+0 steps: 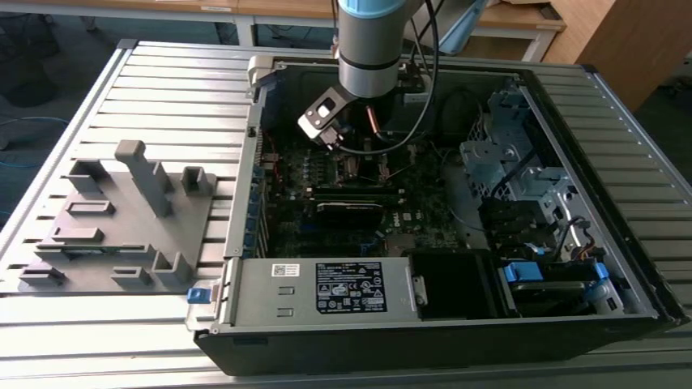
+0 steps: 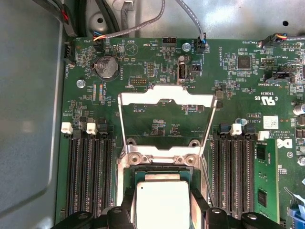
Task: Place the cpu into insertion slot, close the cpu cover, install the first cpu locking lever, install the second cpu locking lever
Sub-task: 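Place the cpu into insertion slot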
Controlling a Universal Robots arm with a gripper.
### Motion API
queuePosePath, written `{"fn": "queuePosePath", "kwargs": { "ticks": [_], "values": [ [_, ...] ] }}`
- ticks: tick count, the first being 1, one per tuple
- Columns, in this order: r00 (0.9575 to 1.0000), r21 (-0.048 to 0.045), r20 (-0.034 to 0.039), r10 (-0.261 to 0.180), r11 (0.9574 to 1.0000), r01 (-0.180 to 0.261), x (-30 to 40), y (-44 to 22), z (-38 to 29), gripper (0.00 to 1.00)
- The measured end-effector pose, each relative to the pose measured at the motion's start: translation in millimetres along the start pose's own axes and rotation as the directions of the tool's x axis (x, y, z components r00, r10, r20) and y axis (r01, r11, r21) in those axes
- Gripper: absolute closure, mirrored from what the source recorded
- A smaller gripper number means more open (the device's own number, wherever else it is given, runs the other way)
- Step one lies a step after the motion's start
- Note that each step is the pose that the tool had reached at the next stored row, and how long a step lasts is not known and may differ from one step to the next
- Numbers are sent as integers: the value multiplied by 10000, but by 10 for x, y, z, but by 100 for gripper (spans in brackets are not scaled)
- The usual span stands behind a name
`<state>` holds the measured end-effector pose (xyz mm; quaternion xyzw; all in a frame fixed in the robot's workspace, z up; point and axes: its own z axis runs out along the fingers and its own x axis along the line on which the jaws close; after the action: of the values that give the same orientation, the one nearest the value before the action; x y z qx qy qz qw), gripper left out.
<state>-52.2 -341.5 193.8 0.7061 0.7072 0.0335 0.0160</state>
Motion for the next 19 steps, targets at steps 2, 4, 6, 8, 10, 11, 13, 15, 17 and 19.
{"fn": "queuePosePath", "kwargs": {
  "ticks": [2,4,6,8,10,11,13,15,17,19],
  "values": [
    [10000,0,1,0,10000,0,0,0,5,46],
    [10000,1,2,0,10000,0,0,0,6,46],
    [10000,1,2,0,10000,0,0,0,6,46],
    [10000,1,2,0,10000,0,0,0,7,46],
    [10000,1,2,0,10000,0,0,-1,7,46],
    [10000,1,2,0,10000,0,0,-1,7,46],
    [10000,0,1,0,10000,0,0,-1,8,46],
    [10000,0,2,11,10000,-11,0,-1,8,46],
    [10000,-1,3,51,10000,-51,0,0,7,46],
    [10000,-1,5,56,10000,-56,0,0,-2,46]
  ]
}}
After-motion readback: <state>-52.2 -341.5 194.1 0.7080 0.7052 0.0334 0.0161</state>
